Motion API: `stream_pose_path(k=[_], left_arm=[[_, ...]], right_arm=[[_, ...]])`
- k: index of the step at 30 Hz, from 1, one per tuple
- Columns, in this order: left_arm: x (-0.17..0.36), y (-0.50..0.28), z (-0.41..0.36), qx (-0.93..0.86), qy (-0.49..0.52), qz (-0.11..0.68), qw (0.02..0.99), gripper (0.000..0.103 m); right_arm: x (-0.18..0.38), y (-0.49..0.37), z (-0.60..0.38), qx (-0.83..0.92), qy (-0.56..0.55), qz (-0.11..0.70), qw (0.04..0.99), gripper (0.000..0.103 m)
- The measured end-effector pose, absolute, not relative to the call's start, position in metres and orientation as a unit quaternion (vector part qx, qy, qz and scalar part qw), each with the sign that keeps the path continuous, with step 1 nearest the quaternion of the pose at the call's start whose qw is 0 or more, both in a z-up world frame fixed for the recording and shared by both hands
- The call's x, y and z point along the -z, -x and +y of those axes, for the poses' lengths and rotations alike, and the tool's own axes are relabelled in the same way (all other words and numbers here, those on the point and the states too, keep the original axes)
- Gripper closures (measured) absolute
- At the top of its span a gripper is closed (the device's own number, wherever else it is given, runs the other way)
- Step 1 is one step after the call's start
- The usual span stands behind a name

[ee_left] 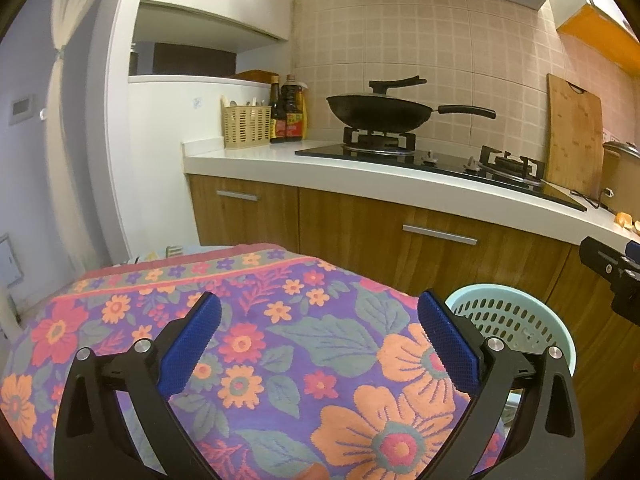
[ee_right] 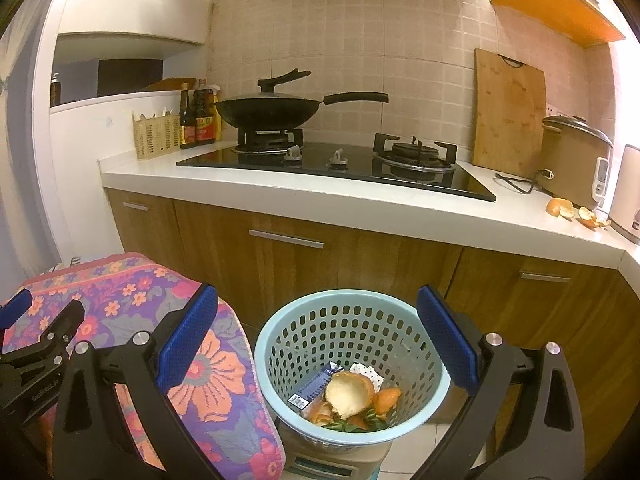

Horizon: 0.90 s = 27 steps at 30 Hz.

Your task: Collect trash

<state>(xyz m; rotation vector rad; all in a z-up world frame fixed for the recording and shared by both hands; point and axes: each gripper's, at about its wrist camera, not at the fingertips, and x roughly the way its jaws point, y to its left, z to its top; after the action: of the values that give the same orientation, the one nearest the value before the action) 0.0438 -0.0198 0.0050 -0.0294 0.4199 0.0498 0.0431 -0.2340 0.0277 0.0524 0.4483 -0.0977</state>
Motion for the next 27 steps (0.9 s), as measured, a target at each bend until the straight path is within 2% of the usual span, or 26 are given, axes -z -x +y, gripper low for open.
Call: stream_pose_path(k=[27], left_arm=[[-0.0109, -0.0412, -0.0210, -0.037, 0.008, 0.199, 0.979, 0.007]], right_arm=[[-0.0268, -0.0431, -0.2406, 0.054, -0.038, 0.220, 0.973, 0.008]])
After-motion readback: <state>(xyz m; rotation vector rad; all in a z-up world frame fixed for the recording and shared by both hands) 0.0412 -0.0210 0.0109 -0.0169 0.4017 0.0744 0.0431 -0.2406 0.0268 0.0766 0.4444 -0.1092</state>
